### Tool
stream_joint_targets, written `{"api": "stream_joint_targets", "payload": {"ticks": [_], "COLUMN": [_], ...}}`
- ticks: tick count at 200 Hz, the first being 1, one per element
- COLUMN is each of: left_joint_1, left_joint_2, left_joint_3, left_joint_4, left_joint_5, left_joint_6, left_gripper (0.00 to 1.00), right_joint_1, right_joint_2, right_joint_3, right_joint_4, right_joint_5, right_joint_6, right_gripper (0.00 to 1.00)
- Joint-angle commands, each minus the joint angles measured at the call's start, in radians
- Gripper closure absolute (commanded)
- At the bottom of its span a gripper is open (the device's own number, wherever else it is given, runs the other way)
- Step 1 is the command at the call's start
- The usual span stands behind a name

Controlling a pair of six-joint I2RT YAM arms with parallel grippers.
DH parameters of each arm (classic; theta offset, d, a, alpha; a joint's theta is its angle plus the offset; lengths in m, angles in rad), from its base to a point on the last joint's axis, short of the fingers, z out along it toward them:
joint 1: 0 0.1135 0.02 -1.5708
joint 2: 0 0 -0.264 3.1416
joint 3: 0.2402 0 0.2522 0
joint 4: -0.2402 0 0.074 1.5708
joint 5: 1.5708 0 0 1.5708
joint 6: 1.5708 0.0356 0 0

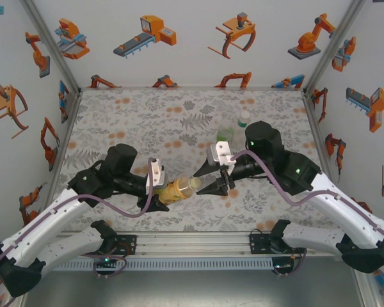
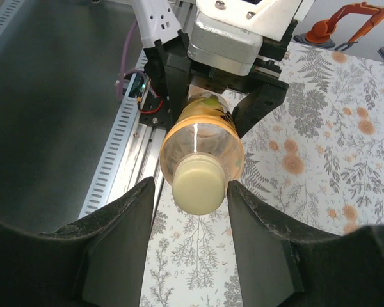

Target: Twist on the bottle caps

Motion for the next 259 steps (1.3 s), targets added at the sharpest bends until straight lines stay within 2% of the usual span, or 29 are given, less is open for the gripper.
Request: {"api": "stream_joint_targets", "payload": {"ticks": [1,21,69,101,127,145,186,229,259], "left_joint_1": [-0.003,-0.002,-0.003,-0.003,-0.003,-0.002,-0.003,-0.005,-0.015], "left_joint_2": [0.001,0.002,0.004,0.004,0.001,0.005,0.068,0.18,0.244], "left_joint_3": [0.032,0.032,0.035,0.032,0.008,-0.016,-0.029,0.01,0.035], "left_joint_4": [-0.018,-0.02,-0.013,0.033,0.131,0.231,0.402,0.523,0.596], "left_joint_5": [0.031,0.03,0.028,-0.003,-0.069,-0.122,-0.238,-0.321,-0.39], "left_joint_6": [0.032,0.034,0.036,0.021,-0.008,-0.034,-0.044,-0.043,-0.06], "left_gripper": [1.0,1.0,1.0,1.0,1.0,1.0,1.0,1.0,1.0], "right_joint_1": [0.006,0.007,0.007,0.007,0.007,0.007,0.007,0.007,0.003], "right_joint_2": [0.011,0.015,0.011,0.008,0.002,-0.003,0.004,0.037,0.076], "right_joint_3": [0.041,0.039,0.033,0.017,-0.006,-0.028,-0.038,-0.047,-0.009], "right_joint_4": [0.035,0.038,0.024,0.052,0.091,0.135,0.138,0.122,0.025], "right_joint_5": [-0.028,-0.03,-0.017,0.038,0.12,0.226,0.523,0.704,0.827], "right_joint_6": [-0.022,-0.022,-0.019,0.074,0.206,0.342,0.681,1.033,1.235], "right_gripper": [0.53,0.57,0.75,0.84,0.9,1.0,1.0,1.0,1.0]}}
